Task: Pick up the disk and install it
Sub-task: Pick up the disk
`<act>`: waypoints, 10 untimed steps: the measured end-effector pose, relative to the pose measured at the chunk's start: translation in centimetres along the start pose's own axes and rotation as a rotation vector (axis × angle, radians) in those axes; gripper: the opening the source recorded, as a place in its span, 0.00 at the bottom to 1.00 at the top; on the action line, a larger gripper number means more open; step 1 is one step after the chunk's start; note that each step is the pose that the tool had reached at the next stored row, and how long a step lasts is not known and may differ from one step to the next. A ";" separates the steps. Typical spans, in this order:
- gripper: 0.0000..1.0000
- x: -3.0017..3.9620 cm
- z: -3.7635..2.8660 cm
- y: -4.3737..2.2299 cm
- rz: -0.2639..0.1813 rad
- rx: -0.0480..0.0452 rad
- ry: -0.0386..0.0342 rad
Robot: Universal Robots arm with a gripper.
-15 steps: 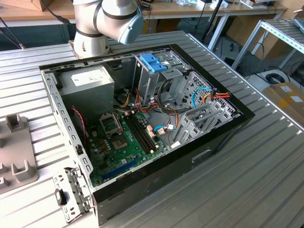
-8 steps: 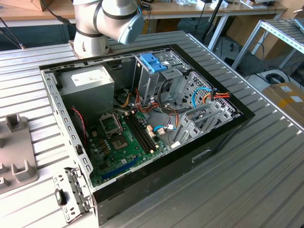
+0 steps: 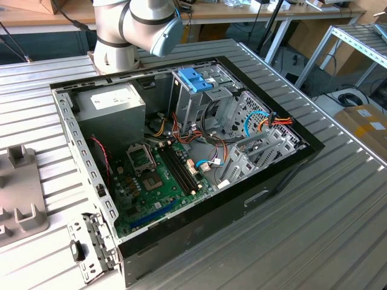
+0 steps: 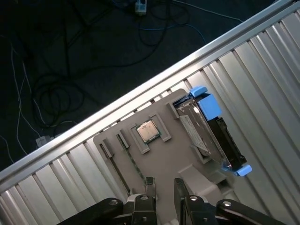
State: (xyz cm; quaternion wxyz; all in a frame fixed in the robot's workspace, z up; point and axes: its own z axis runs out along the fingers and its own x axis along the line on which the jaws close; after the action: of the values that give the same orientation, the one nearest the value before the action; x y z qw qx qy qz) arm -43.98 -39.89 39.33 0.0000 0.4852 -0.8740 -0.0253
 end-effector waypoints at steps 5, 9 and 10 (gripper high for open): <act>0.30 0.00 0.00 0.00 -0.020 -0.0005 0.0009; 0.30 0.00 0.00 0.00 -0.035 -0.0009 0.0015; 0.30 0.00 0.00 0.00 -0.038 -0.0010 0.0017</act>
State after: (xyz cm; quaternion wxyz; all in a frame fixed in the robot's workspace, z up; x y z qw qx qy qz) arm -43.98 -39.89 39.33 0.0005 0.5015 -0.8648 -0.0253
